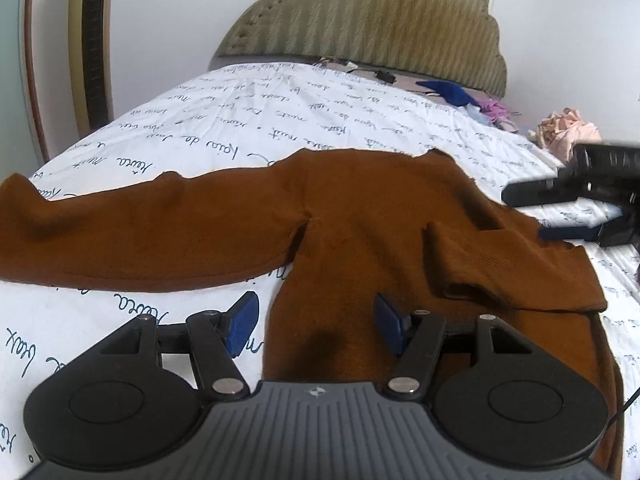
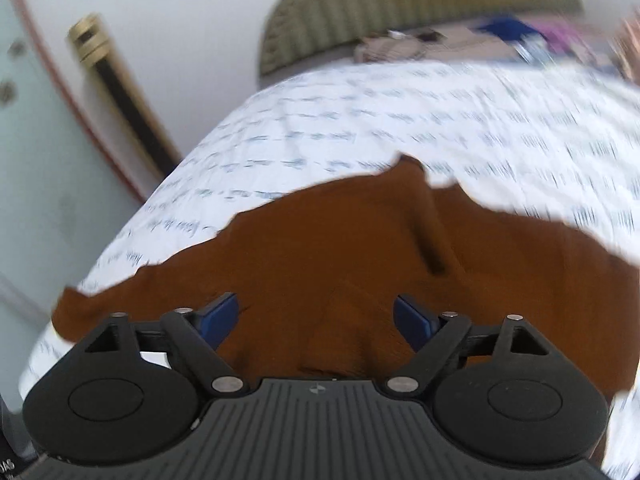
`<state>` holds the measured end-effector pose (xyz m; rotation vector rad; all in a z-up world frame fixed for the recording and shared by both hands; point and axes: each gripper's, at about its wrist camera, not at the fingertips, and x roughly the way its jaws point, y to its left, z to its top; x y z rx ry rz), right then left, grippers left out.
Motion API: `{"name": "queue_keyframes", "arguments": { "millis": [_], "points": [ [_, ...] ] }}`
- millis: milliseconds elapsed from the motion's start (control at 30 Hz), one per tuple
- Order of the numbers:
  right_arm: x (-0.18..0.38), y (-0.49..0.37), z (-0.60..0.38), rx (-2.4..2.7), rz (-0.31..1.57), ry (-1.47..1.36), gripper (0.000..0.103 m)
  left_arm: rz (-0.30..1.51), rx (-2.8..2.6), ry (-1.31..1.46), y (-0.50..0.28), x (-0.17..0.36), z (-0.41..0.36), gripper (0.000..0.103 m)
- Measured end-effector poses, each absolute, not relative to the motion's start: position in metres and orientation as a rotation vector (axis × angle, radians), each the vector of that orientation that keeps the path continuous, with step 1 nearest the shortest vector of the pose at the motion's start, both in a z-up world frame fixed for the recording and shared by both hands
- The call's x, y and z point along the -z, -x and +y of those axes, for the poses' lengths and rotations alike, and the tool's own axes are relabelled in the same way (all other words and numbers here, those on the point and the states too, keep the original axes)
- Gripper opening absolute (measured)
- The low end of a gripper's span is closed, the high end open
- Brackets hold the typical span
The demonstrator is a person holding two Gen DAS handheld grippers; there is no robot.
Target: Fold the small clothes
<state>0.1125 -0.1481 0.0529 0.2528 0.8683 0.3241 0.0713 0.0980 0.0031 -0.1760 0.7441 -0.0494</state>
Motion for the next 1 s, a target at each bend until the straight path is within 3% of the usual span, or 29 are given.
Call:
{"name": "queue_keyframes", "arguments": {
  "millis": [133,200,333,500,633,700,767,900,1000],
  "points": [
    [-0.012,-0.119,-0.195,-0.309,0.880,-0.567,0.076,0.776,0.097,0.156,-0.085,-0.004,0.088,0.063],
    [0.009,-0.115,-0.204,-0.275,0.866,-0.644,0.058,0.789,0.167,0.124,-0.090,-0.002,0.072,0.063],
    [0.041,-0.126,-0.207,-0.204,0.879,-0.672,0.053,0.826,0.235,0.061,-0.101,0.011,0.037,0.063],
    [0.034,-0.108,-0.213,-0.139,0.778,-0.660,0.051,0.790,0.292,0.115,-0.122,0.019,0.014,0.063],
    [0.042,-0.113,-0.221,-0.174,0.815,-0.675,0.051,0.769,0.292,0.060,-0.140,0.024,-0.003,0.063],
    [0.044,-0.127,-0.223,-0.201,0.829,-0.694,0.043,0.777,0.286,0.014,-0.148,0.031,-0.009,0.062],
    [0.045,-0.133,-0.224,-0.213,0.839,-0.695,0.040,0.775,0.283,0.001,-0.151,0.035,-0.012,0.053],
    [0.055,-0.140,-0.225,-0.249,0.873,-0.738,0.021,0.780,0.293,-0.002,-0.159,0.042,-0.012,0.034],
    [0.065,-0.152,-0.227,-0.302,0.888,-0.810,0.017,0.774,0.299,-0.005,-0.159,0.042,-0.012,0.021]
  ]
}}
